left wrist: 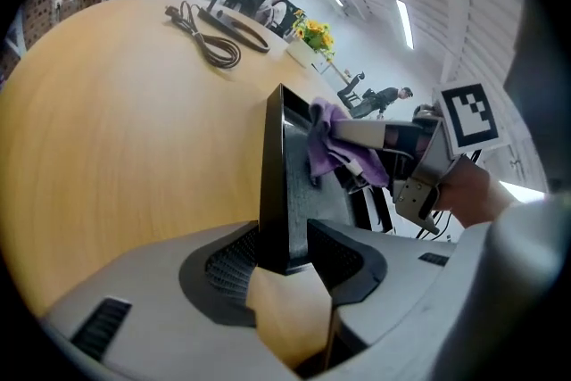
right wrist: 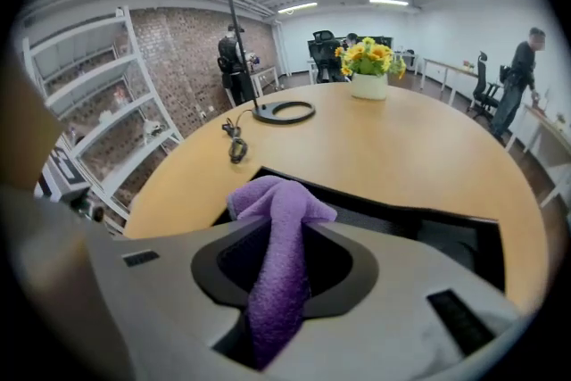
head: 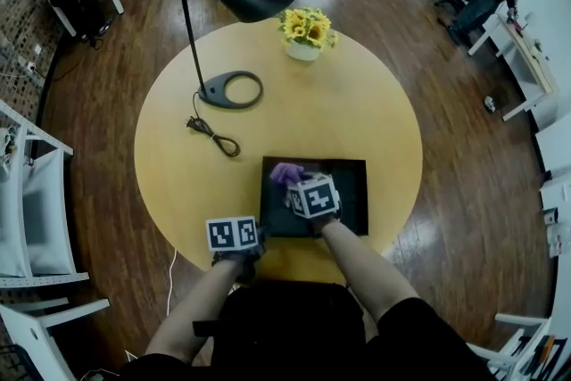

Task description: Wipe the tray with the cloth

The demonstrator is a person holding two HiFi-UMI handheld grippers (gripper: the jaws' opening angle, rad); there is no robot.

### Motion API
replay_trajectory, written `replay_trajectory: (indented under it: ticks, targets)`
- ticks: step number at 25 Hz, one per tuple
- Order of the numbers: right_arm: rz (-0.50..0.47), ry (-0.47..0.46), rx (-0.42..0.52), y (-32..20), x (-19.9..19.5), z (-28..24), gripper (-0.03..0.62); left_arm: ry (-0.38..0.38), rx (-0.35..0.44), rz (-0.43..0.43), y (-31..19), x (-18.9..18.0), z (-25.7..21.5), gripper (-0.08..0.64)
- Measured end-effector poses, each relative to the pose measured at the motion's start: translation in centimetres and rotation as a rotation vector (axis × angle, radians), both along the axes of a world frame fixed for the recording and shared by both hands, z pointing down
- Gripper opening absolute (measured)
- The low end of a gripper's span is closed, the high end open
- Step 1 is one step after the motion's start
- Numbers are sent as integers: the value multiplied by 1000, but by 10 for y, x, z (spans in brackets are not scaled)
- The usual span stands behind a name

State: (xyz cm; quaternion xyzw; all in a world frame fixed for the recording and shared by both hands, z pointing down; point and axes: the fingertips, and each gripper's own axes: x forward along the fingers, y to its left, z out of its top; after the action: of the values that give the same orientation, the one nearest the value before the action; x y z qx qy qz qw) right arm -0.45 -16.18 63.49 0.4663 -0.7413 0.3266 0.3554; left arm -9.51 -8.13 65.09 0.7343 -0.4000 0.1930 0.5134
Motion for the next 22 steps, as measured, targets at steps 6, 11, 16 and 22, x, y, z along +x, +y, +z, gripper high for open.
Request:
replay_trajectory:
  ticks: [6,11,16,22]
  targets:
    - [28,-61,-93,22,-52,22,103,18,-27,-27,8,-1,5,154]
    - [-10,-16,-57,19,-50,25,103,22,-15,-42,5,-5,5,132]
    - [-37,12,5,21,-42,16,103,26,-17,-59,5,-7,6,125]
    - [35,86,40,32,21,16,103,18,-9,-68,5,-9,7,123]
